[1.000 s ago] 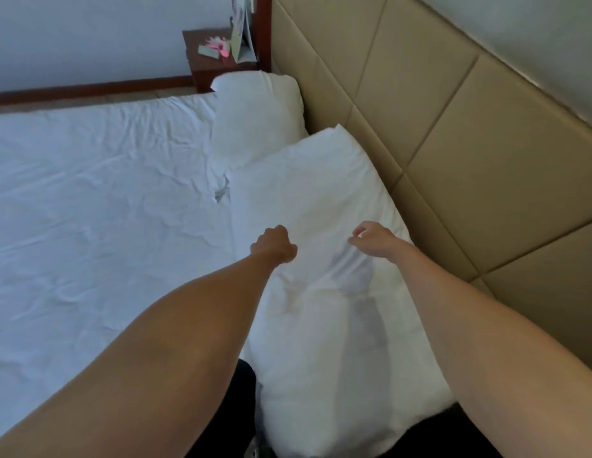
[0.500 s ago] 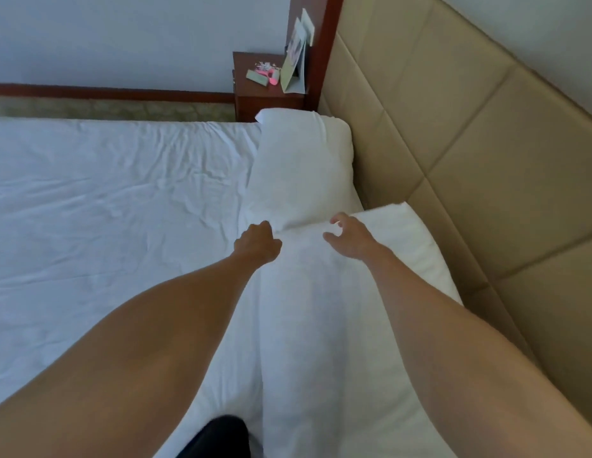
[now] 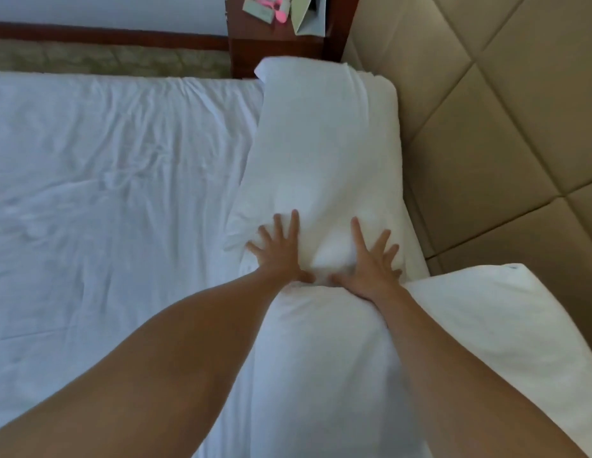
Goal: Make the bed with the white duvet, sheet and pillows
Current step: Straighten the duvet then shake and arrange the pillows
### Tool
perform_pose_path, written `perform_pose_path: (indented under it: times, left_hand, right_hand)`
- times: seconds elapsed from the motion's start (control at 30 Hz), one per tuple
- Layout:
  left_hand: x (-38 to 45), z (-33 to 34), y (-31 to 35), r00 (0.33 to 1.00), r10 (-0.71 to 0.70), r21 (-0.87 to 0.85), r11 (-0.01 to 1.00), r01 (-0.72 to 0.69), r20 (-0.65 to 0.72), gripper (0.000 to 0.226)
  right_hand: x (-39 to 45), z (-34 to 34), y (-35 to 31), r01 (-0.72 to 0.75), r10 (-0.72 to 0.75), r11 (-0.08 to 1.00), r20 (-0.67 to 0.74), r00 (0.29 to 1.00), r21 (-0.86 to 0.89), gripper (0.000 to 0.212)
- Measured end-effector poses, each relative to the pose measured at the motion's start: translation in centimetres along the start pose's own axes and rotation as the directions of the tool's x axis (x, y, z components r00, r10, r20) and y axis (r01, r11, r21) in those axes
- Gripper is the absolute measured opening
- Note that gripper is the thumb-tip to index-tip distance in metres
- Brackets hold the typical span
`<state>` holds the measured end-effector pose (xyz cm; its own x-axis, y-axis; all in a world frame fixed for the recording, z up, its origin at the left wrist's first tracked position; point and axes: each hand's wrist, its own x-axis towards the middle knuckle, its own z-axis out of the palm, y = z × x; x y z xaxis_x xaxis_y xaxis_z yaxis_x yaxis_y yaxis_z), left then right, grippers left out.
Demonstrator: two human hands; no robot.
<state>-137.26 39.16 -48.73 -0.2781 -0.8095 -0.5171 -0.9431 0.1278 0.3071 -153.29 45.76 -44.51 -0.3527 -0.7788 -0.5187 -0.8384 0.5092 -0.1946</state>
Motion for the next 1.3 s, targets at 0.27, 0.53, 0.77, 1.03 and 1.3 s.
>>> perform_pose_path:
  times: [0.27,0.53,0.77,1.03,1.3]
  left_hand:
    - [7.4,3.4,-0.7,0.99,0.07,-0.133,0.987,-0.086,-0.122,0.116]
    - [3.6,-2.9,-1.0,0.965,-0.016,-0.183,0.983,-0.033,-0.26,0.034]
    - [-4.4,-19.0,2.3,0.83,-0.13,-0.607,0.744,-0.28,-0.542,0.014]
    - [-18.1,-30.7,6.8,0.634,-0.116,-0.539,0.654,-0.531,-0.765,0.04]
    - [-37.3,-31.1,12.9,0.505,-0.072,-0.456,0.552,-0.698,-0.86,0.018]
  right_hand:
    - [6.8,2.9,1.9,0.071,-0.08,0.99,-0.07,0.994,-0.119,0.12]
    - [4.4,1.0,-0.7,0.074,-0.085,0.992,-0.108,0.99,-0.1,0.096]
    - [-0.6,-10.9,-9.0,0.184,-0.081,0.94,-0.338,0.938,0.286,0.045]
    - [-13.1,-19.2,-13.5,0.459,-0.117,0.814,-0.673,0.73,0.356,0.031]
    - [-31.4,-24.9,-7.5,0.482,-0.117,0.862,-0.863,0.491,0.157,0.009]
